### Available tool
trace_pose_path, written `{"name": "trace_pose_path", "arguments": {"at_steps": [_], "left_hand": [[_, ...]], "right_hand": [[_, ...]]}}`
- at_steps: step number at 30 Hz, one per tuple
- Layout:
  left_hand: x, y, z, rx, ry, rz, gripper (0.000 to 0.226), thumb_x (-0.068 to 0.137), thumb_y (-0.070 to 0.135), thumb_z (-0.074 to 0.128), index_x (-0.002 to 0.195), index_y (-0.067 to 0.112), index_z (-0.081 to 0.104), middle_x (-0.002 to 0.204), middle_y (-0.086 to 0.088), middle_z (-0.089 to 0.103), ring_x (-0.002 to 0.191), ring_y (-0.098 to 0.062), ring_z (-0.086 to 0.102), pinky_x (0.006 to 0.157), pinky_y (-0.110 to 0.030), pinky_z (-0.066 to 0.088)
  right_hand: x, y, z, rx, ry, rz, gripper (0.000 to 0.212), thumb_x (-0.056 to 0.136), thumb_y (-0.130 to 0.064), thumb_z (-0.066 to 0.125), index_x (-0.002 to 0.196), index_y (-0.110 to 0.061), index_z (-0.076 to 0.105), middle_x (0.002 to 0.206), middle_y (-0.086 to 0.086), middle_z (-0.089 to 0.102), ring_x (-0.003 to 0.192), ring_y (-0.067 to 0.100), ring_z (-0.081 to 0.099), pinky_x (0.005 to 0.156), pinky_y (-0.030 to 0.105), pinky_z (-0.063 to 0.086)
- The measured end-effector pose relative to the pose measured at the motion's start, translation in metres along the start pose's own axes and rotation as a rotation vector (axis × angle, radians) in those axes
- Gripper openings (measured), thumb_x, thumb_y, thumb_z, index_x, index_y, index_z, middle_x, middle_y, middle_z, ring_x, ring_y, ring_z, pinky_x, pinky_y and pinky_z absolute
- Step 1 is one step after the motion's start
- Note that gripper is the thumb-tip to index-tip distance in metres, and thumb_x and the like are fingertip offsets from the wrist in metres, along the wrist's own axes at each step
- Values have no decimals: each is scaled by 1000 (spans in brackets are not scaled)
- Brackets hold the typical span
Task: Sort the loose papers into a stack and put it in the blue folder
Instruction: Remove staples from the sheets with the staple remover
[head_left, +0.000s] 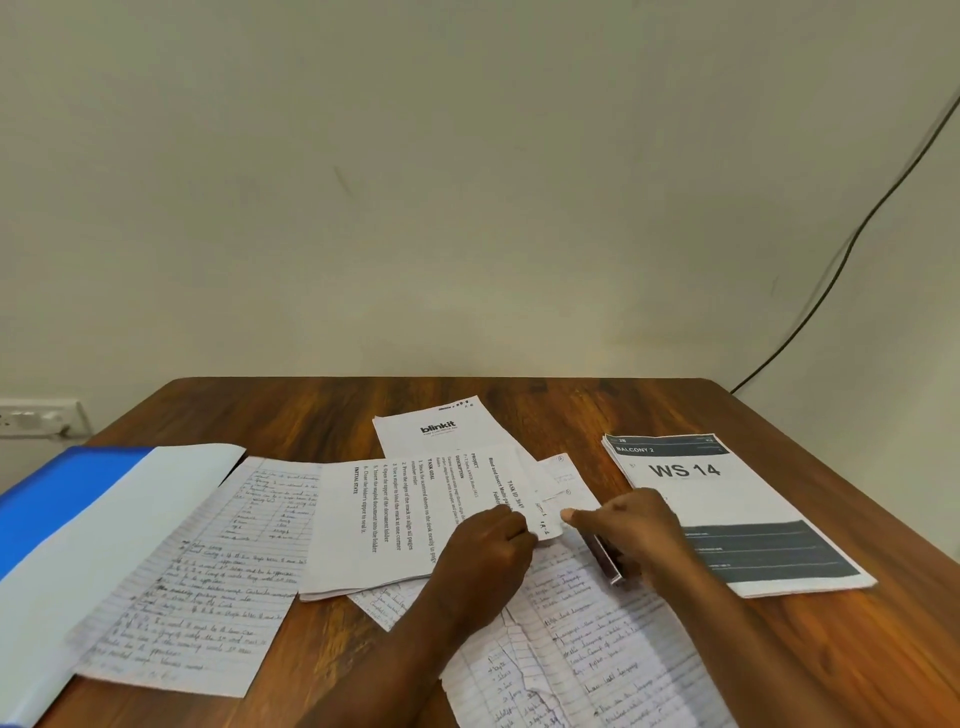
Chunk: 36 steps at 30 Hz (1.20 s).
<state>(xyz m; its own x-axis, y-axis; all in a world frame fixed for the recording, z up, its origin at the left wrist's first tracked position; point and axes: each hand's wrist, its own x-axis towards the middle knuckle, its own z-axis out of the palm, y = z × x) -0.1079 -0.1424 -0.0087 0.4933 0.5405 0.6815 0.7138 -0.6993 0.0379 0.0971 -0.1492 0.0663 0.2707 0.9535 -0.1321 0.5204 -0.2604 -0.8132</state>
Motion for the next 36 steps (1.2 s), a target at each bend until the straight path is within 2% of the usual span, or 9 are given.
{"name": "trace_pose_path", "arguments": {"at_steps": [4, 6, 15, 20, 23, 27, 29, 33, 36], "left_hand": [[1, 0, 0, 4, 1, -4, 3, 90, 18, 81, 92, 15, 82, 80, 3, 71, 72, -11, 63, 62, -24, 55], [1, 1, -1, 11, -4, -6, 4, 89, 18, 82, 92, 16, 82, 80, 3, 71, 72, -11, 63, 63, -22, 54], [1, 1, -1, 23, 2, -13, 3, 89, 18, 83, 90, 15, 81, 78, 3, 69, 71, -10, 62, 61, -22, 53], [2, 2, -1, 39, 39, 11, 6, 85, 15, 86, 87, 14, 80, 75, 2, 68, 69, -12, 62, 60, -21, 50], [1, 2, -1, 49, 74, 14, 9, 84, 15, 87, 88, 13, 80, 76, 0, 69, 68, -13, 63, 58, -23, 53], [-1, 2, -2, 93, 143, 39, 9, 86, 13, 84, 86, 12, 76, 75, -2, 66, 65, -14, 58, 53, -27, 51], [-1, 2, -2, 111, 182, 54, 10, 89, 12, 82, 84, 12, 73, 75, -3, 64, 65, -15, 57, 51, -29, 50], [-2, 1, -1, 124, 207, 77, 11, 90, 13, 80, 82, 12, 74, 76, -3, 67, 66, -15, 58, 51, -29, 50], [-2, 3, -3, 109, 202, 86, 12, 98, 21, 72, 88, 15, 75, 81, 0, 70, 69, -13, 59, 54, -30, 51]], "right_hand": [[1, 9, -2, -428, 152, -98, 48, 64, -57, 94, 75, -17, 69, 65, -4, 69, 57, 13, 67, 56, 29, 52], [-1, 11, -1, -457, 145, -110, 49, 62, -55, 96, 75, -19, 68, 66, -6, 68, 58, 12, 67, 54, 26, 47], [-2, 13, 2, -408, 157, -98, 51, 58, -56, 98, 75, -18, 69, 65, -6, 69, 58, 13, 68, 66, 34, 59], [-13, 11, 7, -571, 280, -298, 50, 70, -59, 90, 100, -27, 67, 104, -7, 74, 87, 13, 68, 73, 26, 54], [-17, 3, 12, -385, 211, -302, 51, 79, -48, 88, 119, -22, 69, 116, -2, 74, 96, 15, 70, 73, 20, 49], [-21, -2, 25, -142, 21, -174, 41, 83, -50, 85, 82, -10, 76, 73, 3, 76, 63, 21, 75, 67, 42, 66], [-25, -2, 30, -5, -24, -147, 40, 87, -45, 82, 74, -7, 77, 63, 6, 75, 56, 24, 75, 65, 43, 67], [-29, -4, 39, 203, 18, -148, 19, 92, -21, 81, 80, -8, 76, 68, 7, 76, 59, 26, 76, 59, 45, 66], [-28, -7, 39, 273, 34, -191, 8, 92, -16, 80, 87, -14, 75, 81, 4, 78, 69, 18, 78, 66, 44, 67]]}}
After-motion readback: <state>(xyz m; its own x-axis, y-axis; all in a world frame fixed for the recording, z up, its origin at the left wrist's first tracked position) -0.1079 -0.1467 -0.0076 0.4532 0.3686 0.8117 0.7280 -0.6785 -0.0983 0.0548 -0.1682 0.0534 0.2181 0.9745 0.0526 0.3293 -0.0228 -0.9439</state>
